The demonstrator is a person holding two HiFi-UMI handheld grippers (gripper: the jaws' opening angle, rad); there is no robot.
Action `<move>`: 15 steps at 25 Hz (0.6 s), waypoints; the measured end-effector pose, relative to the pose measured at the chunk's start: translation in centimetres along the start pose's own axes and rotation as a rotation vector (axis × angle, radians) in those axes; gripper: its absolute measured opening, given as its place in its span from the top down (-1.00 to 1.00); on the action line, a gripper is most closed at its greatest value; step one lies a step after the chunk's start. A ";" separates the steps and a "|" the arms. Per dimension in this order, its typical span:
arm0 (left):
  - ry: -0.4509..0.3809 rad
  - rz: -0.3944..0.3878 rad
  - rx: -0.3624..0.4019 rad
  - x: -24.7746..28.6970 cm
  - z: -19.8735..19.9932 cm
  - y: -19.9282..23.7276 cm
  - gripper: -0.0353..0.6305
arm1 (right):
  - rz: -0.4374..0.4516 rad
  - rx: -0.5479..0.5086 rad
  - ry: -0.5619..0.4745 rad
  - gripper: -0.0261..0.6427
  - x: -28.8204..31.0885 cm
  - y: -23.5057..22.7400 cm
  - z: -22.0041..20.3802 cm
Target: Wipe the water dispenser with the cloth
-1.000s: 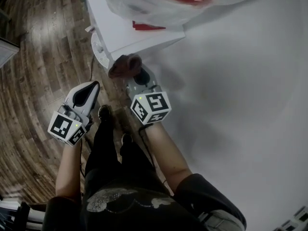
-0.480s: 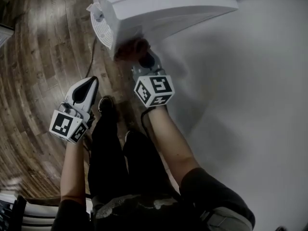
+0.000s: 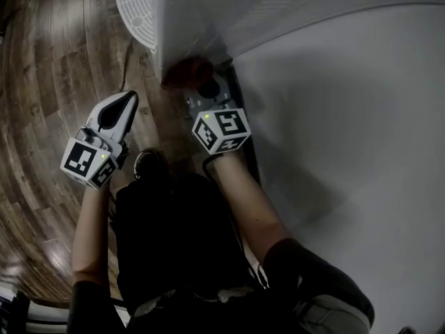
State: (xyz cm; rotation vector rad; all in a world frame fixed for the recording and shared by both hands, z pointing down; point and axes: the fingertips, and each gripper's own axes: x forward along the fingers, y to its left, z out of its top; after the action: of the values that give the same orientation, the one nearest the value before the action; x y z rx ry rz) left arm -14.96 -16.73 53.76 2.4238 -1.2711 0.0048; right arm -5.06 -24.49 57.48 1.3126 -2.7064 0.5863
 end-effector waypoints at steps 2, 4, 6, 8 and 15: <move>0.021 -0.019 0.014 1.0 -4.2 0.9 0.84 | -0.002 0.015 0.002 0.73 0.8 -1.2 -2.8; 0.035 -0.044 0.014 1.5 -7.6 1.3 0.84 | 0.002 0.016 0.014 0.73 1.5 -1.9 -5.7; 0.028 -0.064 0.001 1.9 -9.6 1.7 0.84 | 0.015 0.007 0.023 0.73 2.4 -2.5 -8.3; 0.026 -0.061 -0.016 2.3 -11.0 2.2 0.84 | 0.023 0.004 0.058 0.73 3.2 -3.1 -11.3; 0.041 -0.019 -0.029 2.6 -13.1 3.6 0.84 | 0.012 -0.013 0.159 0.72 5.1 -5.3 -19.1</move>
State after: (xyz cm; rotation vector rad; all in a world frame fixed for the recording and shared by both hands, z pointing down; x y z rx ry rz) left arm -13.90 -16.01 67.49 2.3982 -1.2220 0.0304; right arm -6.06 -24.15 77.89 1.1926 -2.5878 0.6435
